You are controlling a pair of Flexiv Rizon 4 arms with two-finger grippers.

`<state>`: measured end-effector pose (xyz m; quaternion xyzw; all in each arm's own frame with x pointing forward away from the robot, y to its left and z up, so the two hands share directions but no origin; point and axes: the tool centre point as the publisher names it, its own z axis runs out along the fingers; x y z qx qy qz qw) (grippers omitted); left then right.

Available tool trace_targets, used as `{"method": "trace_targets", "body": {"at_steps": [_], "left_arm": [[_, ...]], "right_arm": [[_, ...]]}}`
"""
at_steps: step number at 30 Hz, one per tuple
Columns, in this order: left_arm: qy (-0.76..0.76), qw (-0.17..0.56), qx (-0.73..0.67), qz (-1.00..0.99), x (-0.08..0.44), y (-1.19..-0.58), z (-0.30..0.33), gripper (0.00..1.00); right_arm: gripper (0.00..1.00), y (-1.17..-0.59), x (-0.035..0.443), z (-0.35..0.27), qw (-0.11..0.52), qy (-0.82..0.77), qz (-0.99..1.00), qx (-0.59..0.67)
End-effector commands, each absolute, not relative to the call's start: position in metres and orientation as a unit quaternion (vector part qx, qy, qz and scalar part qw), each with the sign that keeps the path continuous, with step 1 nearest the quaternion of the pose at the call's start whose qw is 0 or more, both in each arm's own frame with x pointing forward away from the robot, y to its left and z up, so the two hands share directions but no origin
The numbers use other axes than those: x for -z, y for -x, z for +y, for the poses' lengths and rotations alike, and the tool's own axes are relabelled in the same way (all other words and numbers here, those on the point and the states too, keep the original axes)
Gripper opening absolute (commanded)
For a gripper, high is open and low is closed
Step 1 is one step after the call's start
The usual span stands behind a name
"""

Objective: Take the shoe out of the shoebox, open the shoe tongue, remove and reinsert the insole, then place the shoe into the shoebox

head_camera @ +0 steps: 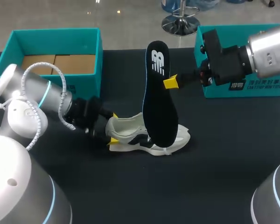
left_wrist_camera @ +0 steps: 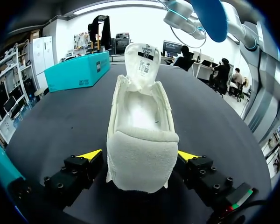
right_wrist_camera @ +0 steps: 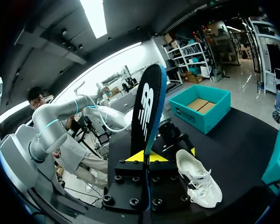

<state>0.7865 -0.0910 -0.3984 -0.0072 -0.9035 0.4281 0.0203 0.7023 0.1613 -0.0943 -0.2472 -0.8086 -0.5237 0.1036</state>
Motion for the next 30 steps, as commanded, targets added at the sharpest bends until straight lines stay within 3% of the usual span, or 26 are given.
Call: {"method": "trace_targets", "body": {"at_steps": [1,15,30], "left_arm": [[0.012,0.015,-0.395,-0.918,0.384,-0.781,-0.089,1.00],[-0.001,-0.031,-0.283,-0.959,0.368,-0.792,-0.084,1.00],[-0.004,-0.012,-0.236,-0.972,0.359,-0.809,-0.081,1.00]], "right_arm": [[0.00,-0.702,0.095,0.163,0.103,0.248,-0.809,0.523],[0.00,-0.702,0.095,0.163,0.103,0.248,-0.809,0.523],[0.00,-0.702,0.095,0.163,0.103,0.248,-0.809,0.523]]}}
